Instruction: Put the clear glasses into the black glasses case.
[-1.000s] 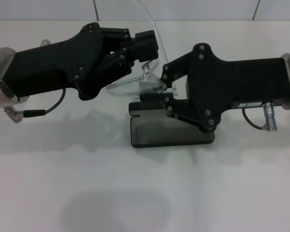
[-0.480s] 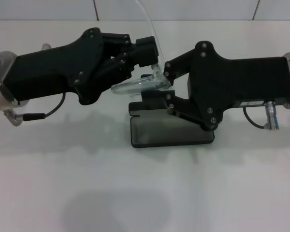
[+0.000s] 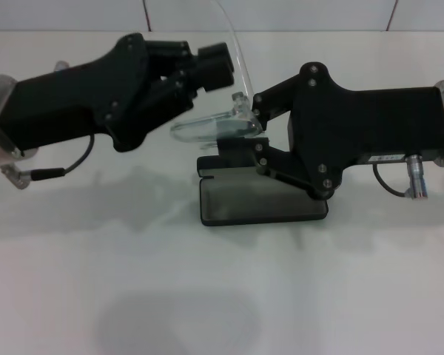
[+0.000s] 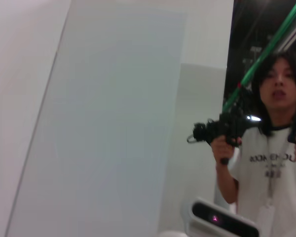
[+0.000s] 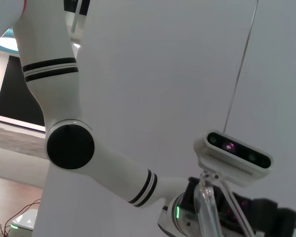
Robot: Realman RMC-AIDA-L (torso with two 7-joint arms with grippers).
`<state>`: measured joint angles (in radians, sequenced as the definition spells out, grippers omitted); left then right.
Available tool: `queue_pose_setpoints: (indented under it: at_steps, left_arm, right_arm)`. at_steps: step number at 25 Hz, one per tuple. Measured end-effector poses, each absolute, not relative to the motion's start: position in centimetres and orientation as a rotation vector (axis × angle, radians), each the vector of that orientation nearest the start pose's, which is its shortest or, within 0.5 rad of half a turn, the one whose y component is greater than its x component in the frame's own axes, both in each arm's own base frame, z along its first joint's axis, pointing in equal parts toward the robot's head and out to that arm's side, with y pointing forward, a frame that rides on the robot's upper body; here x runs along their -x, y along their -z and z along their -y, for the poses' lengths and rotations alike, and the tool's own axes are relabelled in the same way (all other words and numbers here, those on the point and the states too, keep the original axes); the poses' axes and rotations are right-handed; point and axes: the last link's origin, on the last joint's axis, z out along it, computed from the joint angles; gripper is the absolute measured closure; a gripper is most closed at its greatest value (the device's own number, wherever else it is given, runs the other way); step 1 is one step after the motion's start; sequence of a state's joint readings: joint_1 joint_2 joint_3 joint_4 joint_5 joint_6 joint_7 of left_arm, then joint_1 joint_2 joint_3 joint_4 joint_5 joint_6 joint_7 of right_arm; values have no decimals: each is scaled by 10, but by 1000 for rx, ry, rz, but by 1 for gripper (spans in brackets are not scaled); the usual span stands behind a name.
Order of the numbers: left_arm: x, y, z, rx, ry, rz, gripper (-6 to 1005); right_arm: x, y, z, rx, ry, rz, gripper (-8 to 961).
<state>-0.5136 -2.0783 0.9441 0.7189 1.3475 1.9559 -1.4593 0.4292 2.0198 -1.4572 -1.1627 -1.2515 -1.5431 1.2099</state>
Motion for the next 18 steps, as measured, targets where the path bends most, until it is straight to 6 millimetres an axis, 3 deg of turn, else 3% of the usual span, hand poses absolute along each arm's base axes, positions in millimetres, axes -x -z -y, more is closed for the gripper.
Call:
queue_pose_setpoints:
  at_steps: [7,18]
  left_arm:
    - [183,-51,-303,2554,1694,276,913]
    - [220,-66,-316,2202,1708,500,913]
  right_arm:
    - [-110,-10,-300,2787,-1148,466,837]
    - [-112,-16,-286,2742,-1235,612,837]
